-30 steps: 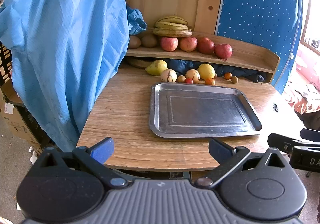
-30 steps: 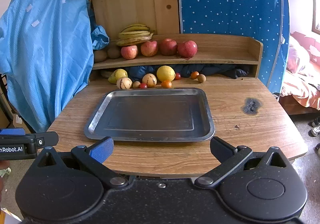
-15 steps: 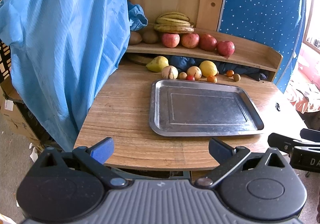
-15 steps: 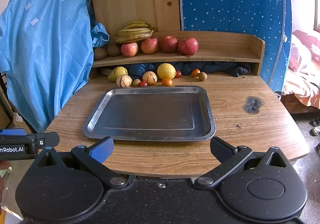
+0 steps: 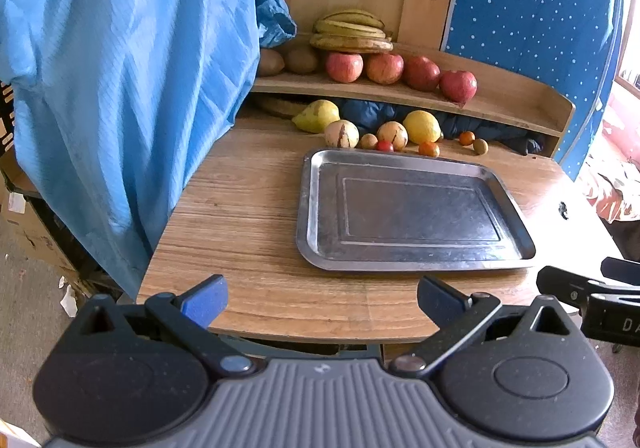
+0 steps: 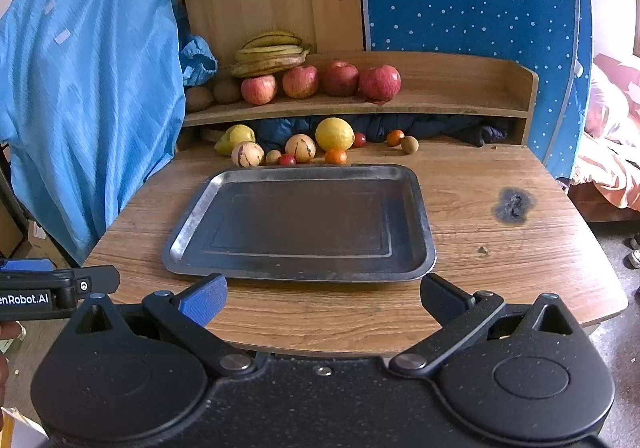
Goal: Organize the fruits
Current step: 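Move both tools toward the fruit shelf behind the steel tray, then reach the left tool to the green pear while the right tool reaches the pepino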
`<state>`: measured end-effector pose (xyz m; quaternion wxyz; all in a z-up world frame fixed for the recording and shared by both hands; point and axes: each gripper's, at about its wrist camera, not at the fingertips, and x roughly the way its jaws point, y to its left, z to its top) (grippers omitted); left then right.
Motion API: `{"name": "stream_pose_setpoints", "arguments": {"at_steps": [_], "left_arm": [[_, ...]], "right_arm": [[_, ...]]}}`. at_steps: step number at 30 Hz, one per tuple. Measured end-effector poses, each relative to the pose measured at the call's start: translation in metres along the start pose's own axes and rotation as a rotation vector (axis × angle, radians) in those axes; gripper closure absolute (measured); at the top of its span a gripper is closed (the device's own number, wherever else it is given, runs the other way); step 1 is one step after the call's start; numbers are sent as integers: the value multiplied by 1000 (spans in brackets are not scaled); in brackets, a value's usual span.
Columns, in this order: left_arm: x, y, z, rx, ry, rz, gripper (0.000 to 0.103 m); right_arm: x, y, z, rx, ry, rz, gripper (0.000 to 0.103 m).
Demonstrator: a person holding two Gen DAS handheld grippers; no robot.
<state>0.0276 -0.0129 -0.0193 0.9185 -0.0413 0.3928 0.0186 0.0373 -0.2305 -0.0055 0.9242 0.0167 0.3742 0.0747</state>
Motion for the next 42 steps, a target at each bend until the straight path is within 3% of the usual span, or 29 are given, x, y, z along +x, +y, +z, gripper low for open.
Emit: {"name": "stream_pose_setpoints", "arguments": {"at_steps": [24, 35, 42], "left_arm": [[56, -36, 21, -36, 117, 55, 1], [85, -72, 48, -116, 115, 84, 1], [102, -89, 66, -165, 93, 103, 1]], "right_arm": [[56, -36, 20, -39, 127, 69, 1], [88, -70, 53, -112, 140, 124, 1], [100, -87, 77, -194, 104, 178, 1]]}}
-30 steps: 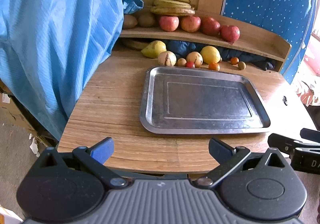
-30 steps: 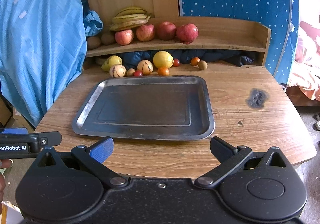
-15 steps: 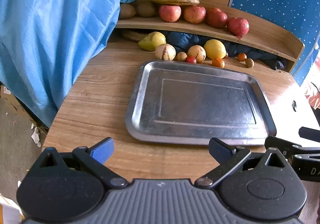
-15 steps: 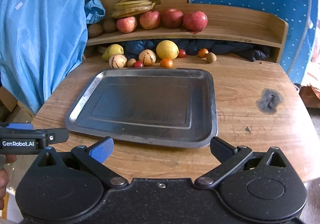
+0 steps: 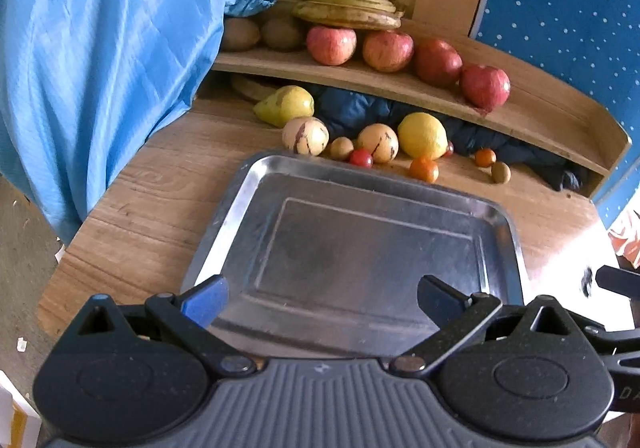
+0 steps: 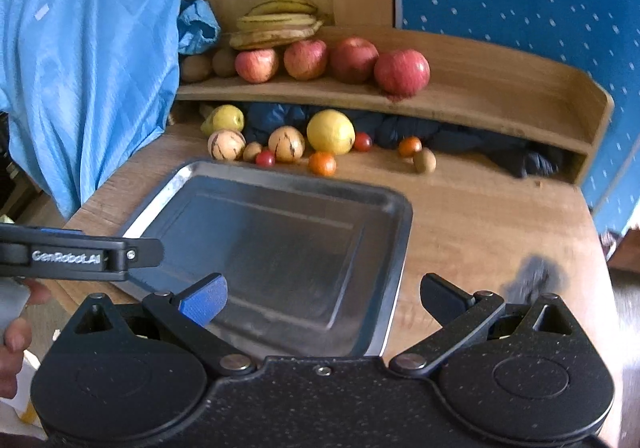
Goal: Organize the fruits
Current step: 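Reach the left tool to the green pear while the right tool reaches the pepino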
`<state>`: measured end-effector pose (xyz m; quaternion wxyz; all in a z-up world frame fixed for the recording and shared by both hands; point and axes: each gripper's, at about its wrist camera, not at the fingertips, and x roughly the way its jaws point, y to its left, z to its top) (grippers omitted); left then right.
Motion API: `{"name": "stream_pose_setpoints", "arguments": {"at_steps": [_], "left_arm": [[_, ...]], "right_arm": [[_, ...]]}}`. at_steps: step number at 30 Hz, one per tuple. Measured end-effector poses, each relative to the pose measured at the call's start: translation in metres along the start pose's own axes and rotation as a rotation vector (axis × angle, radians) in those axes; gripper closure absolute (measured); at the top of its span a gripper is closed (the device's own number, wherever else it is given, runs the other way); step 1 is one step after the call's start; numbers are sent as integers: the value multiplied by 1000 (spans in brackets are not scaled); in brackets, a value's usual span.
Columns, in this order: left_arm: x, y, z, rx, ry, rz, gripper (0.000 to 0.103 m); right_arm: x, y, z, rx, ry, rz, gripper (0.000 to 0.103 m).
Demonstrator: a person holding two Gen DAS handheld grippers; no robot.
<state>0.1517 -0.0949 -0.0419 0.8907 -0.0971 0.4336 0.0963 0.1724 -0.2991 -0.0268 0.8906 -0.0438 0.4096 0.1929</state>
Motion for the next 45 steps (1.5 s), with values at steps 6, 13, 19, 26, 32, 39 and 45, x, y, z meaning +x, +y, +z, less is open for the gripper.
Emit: {"name": "stream_pose_setpoints", "arguments": {"at_steps": [6, 13, 19, 26, 32, 39, 45], "left_arm": [[7, 5, 15, -16, 10, 44, 1], [26, 30, 43, 5, 28, 73, 1], [47, 55, 74, 58, 56, 40, 1], [74, 79, 108, 135, 67, 20, 1], [99, 90, 135, 201, 58, -4, 1], [135, 100, 163, 200, 91, -81, 1], [162, 94, 178, 223, 110, -129, 1]], "right_arm": [[9, -13, 14, -7, -18, 27, 1], [24, 3, 22, -19, -14, 75, 1], [41, 24, 31, 23, -5, 45, 0], [69, 54, 46, 66, -5, -5, 0], [104, 81, 61, 82, 3, -23, 0], [132, 105, 87, 35, -3, -59, 0], [159, 118, 106, -24, 3, -37, 1]]}}
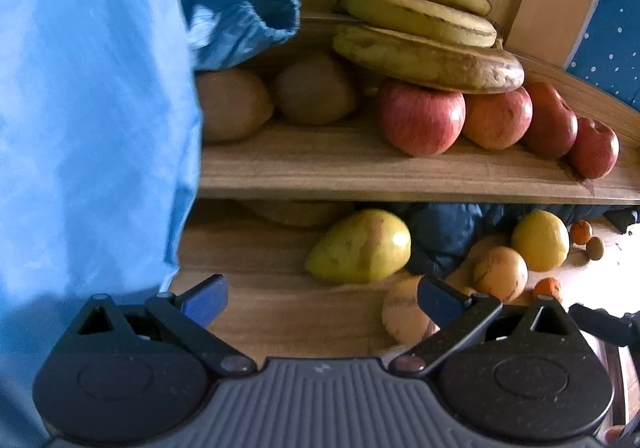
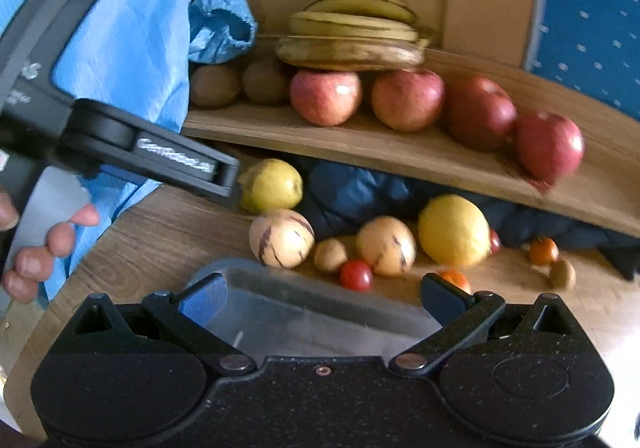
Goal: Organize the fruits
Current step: 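Reach the left tool to the green pear while the right tool reaches the pepino, then grasp the green pear with the left tool while the right tool grasps the pepino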
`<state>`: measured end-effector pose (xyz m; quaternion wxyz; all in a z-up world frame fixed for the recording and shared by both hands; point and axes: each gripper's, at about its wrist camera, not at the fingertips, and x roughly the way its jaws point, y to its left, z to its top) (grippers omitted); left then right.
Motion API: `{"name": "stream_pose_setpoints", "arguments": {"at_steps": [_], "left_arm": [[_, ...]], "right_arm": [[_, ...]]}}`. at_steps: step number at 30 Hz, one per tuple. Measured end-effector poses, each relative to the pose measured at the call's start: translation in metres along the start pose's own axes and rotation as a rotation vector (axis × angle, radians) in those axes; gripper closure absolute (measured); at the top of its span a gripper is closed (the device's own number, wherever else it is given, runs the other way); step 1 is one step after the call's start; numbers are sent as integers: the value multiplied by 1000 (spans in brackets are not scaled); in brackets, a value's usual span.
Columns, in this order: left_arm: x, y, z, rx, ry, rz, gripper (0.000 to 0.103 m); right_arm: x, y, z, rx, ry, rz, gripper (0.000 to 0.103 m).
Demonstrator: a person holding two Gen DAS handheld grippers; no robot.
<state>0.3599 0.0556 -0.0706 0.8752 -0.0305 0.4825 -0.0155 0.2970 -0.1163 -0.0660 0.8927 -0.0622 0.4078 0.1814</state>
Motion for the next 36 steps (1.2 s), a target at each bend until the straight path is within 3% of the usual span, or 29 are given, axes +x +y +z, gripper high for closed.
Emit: {"name": "stream_pose_setpoints", "arguments": {"at_steps": [13, 18, 27, 36], "left_arm": [[34, 0, 18, 24, 41, -83, 1], [42, -2, 18, 25, 61, -115, 1], [52, -4, 24, 19, 57, -139, 22], [61, -3, 27, 22, 85, -152, 23]], "right_arm": [[37, 19, 16, -84, 27, 28, 7], [48, 24, 20, -123, 41, 31, 16], [62, 34, 28, -166, 59, 15, 38], [70, 43, 26, -202, 104, 12, 45]]}}
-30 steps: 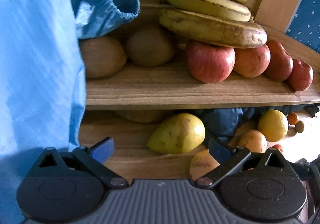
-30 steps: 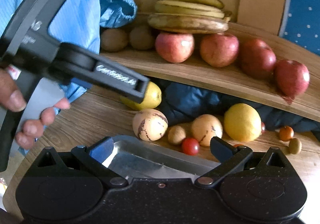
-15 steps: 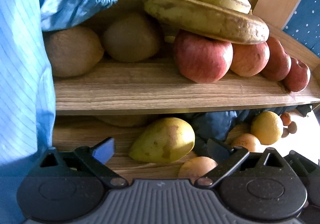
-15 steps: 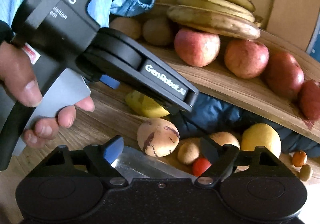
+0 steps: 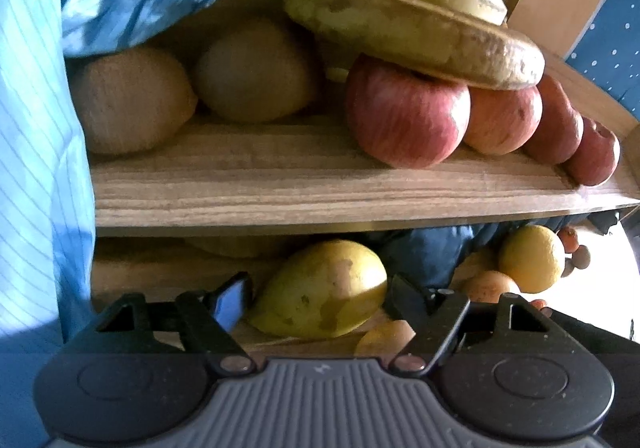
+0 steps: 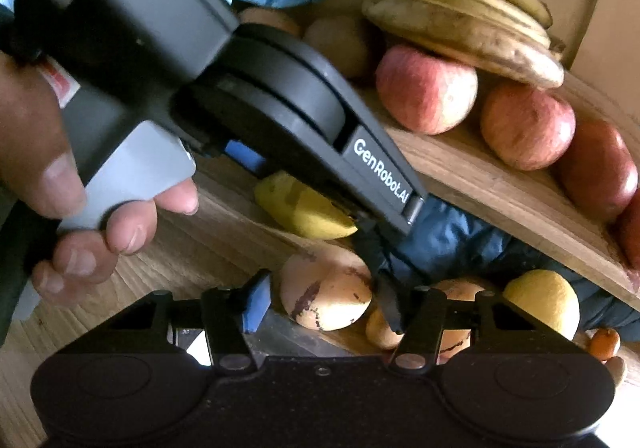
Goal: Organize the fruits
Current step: 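Grasp the green pear with the left tool while the right tool grasps the pepino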
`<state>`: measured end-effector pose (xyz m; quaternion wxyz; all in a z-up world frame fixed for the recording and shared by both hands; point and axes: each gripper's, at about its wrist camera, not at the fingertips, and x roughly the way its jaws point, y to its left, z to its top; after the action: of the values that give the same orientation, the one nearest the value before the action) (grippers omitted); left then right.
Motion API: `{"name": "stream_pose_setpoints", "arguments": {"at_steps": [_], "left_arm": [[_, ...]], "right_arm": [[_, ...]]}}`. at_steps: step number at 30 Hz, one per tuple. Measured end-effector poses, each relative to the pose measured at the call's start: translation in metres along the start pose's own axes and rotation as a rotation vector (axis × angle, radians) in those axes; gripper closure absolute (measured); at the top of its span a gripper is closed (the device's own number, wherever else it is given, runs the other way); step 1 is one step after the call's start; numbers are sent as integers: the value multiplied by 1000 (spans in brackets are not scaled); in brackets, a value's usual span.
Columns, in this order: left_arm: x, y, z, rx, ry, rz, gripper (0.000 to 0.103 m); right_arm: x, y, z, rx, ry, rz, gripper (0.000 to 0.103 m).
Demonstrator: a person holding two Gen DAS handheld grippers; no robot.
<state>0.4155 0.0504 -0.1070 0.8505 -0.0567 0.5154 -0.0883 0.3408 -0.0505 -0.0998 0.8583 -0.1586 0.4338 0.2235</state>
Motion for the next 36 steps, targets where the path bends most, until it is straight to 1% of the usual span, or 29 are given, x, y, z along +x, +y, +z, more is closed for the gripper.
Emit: {"name": "stream_pose_setpoints", "arguments": {"at_steps": [2, 11, 13, 18, 23, 36], "left_arm": [[4, 1, 1, -4, 11, 3, 23], [10, 2, 2, -7, 17, 8, 25], [7, 4, -6, -9, 15, 8, 26], [1, 1, -11, -20, 8, 15, 26], [-6, 0, -15, -34, -2, 21, 27], [-19, -4, -32, -67, -19, 20, 27]], "right_arm": [[0, 0, -1, 2, -1, -4, 48], [3, -3, 7, 21, -8, -9, 49], [5, -4, 7, 24, -9, -10, 49], [3, -1, 6, 28, -16, -17, 49], [0, 1, 6, 5, -34, -23, 50], [-20, 4, 2, -24, -43, -57, 50]]}}
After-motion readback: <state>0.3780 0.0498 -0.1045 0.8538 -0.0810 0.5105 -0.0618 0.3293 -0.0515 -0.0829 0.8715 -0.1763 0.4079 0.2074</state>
